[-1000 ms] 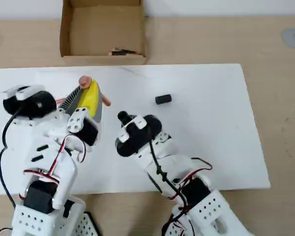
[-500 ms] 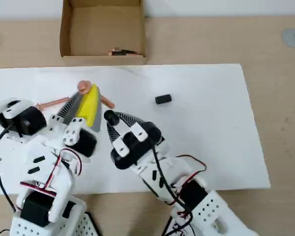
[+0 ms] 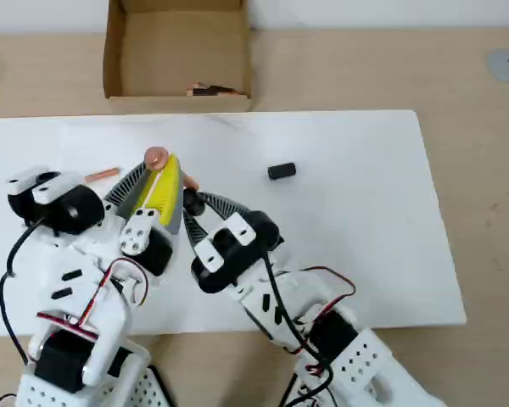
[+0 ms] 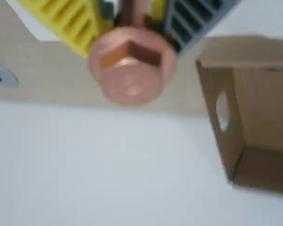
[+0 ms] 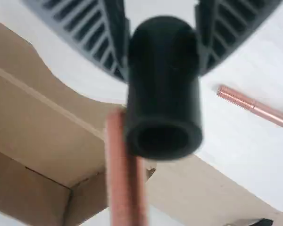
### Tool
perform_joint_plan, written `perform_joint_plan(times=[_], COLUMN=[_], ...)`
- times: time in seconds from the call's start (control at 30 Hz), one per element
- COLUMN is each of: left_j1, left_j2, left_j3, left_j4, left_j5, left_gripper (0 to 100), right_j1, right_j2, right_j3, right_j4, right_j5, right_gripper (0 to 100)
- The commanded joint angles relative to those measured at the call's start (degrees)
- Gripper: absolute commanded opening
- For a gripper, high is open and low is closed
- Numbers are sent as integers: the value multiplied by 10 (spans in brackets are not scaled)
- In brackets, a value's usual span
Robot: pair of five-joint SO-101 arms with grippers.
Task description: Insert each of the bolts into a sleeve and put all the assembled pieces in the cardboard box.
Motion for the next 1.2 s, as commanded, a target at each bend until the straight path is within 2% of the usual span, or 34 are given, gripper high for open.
perform_joint_plan(times=[0.0, 0.17, 0.4, 0.5, 0.73, 1.07, 1.17], left_j1=[-11, -11, 1, 4, 19, 28, 28], left_j2=[-4, -2, 46, 80, 129, 145, 144], left_j3=[-61, -78, -164, -202, -245, -241, -240], left_j4=[2, 12, 137, 164, 170, 190, 190], left_j5=[-10, -9, 2, 18, 26, 25, 6], left_gripper=[9, 10, 36, 36, 18, 13, 9], right_j1=[8, 8, 8, 8, 8, 9, 9], right_j2=[0, 0, 0, 0, 0, 0, 0], right_j3=[5, 7, 7, 7, 7, 6, 5], right_j4=[-15, -15, -15, -15, -15, -15, -16], right_j5=[-2, -2, -2, -2, -2, -2, -2], right_gripper=[11, 11, 11, 11, 11, 11, 11])
